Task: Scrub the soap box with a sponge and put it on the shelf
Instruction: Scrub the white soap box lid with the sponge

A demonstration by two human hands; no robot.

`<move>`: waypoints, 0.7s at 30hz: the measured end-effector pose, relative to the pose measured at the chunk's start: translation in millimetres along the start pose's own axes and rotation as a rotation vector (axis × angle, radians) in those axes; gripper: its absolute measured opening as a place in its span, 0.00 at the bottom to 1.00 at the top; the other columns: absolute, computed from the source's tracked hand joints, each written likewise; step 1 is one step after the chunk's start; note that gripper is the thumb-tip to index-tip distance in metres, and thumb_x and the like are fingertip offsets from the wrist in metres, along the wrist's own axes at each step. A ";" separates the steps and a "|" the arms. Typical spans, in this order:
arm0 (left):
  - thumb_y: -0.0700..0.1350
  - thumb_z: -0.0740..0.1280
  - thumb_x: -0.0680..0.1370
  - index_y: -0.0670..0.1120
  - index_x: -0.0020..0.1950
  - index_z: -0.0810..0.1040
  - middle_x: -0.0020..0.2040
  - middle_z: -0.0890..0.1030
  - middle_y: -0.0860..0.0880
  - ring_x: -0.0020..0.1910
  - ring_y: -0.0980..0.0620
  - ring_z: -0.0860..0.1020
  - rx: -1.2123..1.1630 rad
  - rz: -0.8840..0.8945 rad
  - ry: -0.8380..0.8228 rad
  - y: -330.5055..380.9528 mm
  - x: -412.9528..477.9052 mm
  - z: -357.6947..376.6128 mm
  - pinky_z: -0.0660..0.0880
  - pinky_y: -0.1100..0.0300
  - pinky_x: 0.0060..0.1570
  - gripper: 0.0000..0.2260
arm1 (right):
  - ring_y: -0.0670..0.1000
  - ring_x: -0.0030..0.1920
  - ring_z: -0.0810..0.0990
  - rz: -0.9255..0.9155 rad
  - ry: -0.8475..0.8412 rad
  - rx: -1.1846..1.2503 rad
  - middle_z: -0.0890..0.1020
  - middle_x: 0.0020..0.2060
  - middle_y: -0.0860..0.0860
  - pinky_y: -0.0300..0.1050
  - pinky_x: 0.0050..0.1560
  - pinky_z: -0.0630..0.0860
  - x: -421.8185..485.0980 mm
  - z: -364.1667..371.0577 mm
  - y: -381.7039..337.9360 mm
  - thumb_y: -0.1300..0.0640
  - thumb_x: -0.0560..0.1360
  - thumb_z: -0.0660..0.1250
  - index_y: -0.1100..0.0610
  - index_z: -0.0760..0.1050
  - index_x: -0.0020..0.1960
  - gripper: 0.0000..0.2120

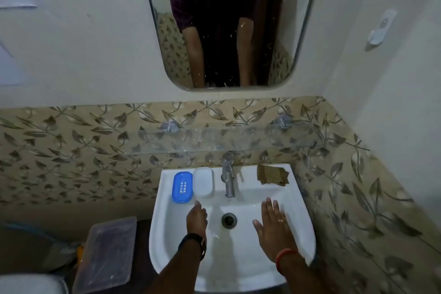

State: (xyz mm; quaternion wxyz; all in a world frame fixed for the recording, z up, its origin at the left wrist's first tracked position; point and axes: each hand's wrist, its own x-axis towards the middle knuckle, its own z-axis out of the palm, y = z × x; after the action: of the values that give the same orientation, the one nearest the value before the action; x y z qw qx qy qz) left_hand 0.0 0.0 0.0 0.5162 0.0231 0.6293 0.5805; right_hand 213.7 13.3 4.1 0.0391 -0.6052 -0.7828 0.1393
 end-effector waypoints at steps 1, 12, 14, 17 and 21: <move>0.50 0.59 0.84 0.36 0.74 0.68 0.64 0.77 0.38 0.65 0.41 0.75 -0.070 -0.038 0.020 0.7 8.8 2.9 0.70 0.50 0.67 0.23 | 0.53 0.78 0.41 0.021 -0.011 0.014 0.45 0.79 0.53 0.46 0.74 0.38 0.1 5.8 2.3 0.43 0.81 0.48 0.57 0.43 0.78 0.32; 0.39 0.67 0.81 0.37 0.63 0.76 0.59 0.79 0.37 0.57 0.42 0.78 -0.338 -0.107 0.094 0.0 84.0 24.9 0.76 0.50 0.62 0.12 | 0.54 0.78 0.40 0.175 -0.240 -0.014 0.42 0.78 0.54 0.47 0.76 0.42 12.3 43.5 34.8 0.37 0.78 0.40 0.58 0.42 0.78 0.36; 0.37 0.67 0.81 0.36 0.64 0.75 0.59 0.79 0.37 0.57 0.43 0.78 -0.369 -0.093 0.151 -1.6 88.5 27.0 0.78 0.50 0.59 0.13 | 0.53 0.78 0.40 0.187 -0.227 -0.016 0.43 0.78 0.54 0.46 0.76 0.43 16.6 41.9 39.2 0.35 0.75 0.36 0.58 0.42 0.78 0.39; 0.34 0.67 0.80 0.34 0.63 0.75 0.57 0.78 0.37 0.55 0.43 0.78 -0.390 -0.074 0.184 -5.4 89.4 26.7 0.79 0.51 0.57 0.12 | 0.53 0.78 0.40 0.226 -0.210 0.010 0.43 0.78 0.54 0.46 0.76 0.42 21.1 40.7 44.1 0.39 0.80 0.44 0.59 0.42 0.78 0.34; 0.33 0.66 0.80 0.35 0.59 0.76 0.57 0.78 0.37 0.54 0.42 0.78 -0.346 -0.041 0.191 -9.4 80.0 22.1 0.76 0.50 0.61 0.08 | 0.53 0.78 0.40 0.263 -0.217 0.092 0.44 0.78 0.54 0.47 0.77 0.43 22.7 38.4 40.2 0.42 0.82 0.47 0.59 0.43 0.77 0.32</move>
State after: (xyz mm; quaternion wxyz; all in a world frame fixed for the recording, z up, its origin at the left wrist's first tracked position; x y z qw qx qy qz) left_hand -17.0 62.8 -52.4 0.4621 -0.1341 0.5668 0.6687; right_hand 236.5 37.8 -45.8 -0.0365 -0.6815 -0.6893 0.2433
